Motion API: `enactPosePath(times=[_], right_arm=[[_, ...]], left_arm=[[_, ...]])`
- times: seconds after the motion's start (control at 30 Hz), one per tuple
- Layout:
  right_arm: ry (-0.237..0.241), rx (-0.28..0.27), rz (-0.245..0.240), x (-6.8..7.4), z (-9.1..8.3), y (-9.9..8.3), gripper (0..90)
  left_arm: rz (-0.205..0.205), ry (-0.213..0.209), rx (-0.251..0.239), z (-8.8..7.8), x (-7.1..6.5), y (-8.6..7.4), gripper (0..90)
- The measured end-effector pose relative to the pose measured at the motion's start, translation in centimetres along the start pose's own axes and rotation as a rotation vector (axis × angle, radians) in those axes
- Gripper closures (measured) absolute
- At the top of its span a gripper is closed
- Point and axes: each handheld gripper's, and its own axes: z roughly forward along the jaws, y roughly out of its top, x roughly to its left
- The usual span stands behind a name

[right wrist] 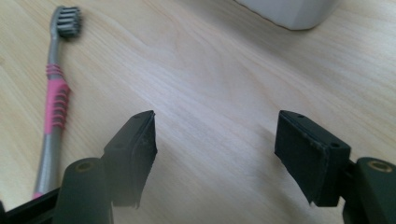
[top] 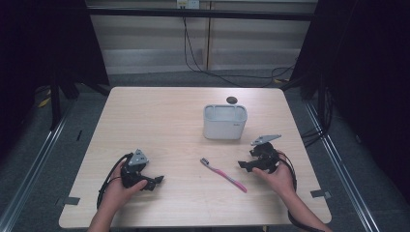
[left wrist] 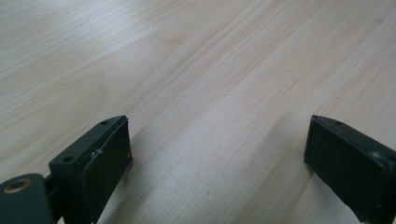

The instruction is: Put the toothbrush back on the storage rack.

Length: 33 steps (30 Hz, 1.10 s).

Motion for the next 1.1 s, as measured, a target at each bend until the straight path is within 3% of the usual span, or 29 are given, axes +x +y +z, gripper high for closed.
enactPosePath(times=[0.23,0.5,0.53,1.1], right_arm=[[0.033,0.039,-0.016,0.8,-0.3,1.1,33.2],[0.07,0.069,-0.076,2.1,-0.2,2.9,39.2],[0.077,0.079,-0.095,2.4,0.0,3.3,40.3],[0.149,0.194,-0.153,4.8,1.4,5.5,48.2]], left_arm=[[0.0,0.0,0.0,0.0,0.0,0.0,6.9],[-0.001,0.0,0.0,0.0,0.0,0.0,6.9],[-0.001,0.0,-0.001,0.0,0.0,0.0,6.9],[0.0,0.0,0.0,0.0,0.0,0.0,6.9]])
